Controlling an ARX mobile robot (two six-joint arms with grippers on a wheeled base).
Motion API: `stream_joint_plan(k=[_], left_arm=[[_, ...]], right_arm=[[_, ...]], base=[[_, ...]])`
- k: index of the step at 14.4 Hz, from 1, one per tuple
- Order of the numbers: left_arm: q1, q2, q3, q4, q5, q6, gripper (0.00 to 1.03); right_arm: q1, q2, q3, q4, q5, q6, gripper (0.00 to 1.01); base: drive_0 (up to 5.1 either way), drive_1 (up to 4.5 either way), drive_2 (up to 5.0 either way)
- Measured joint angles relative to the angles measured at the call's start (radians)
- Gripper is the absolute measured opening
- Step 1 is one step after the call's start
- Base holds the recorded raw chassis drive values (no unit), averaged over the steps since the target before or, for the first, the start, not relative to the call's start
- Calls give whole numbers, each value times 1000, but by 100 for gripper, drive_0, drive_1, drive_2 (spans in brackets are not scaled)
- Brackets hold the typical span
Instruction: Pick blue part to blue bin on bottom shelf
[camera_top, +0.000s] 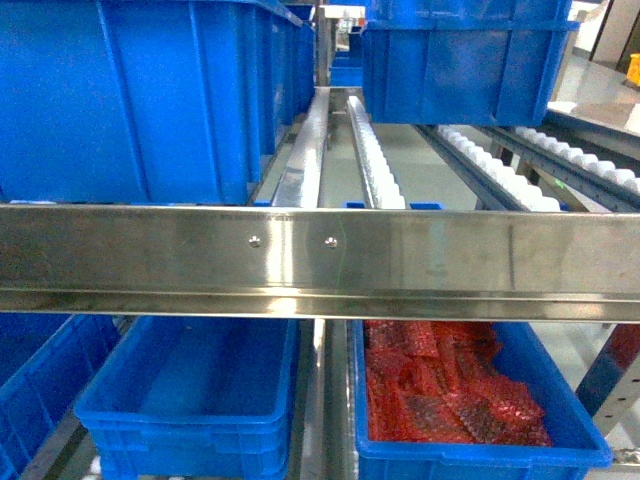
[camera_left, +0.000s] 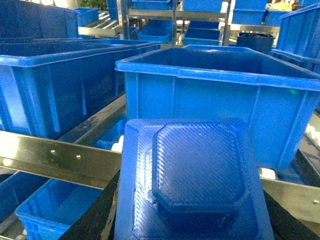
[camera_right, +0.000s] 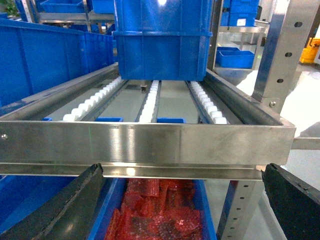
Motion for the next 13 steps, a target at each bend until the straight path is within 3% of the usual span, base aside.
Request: stream_joint_plan(k=[13], left_arm=[[0,0,0,1,6,-3,43]], right_arm=[[0,0,0,-4,2,0,98]], base=[[0,0,0]])
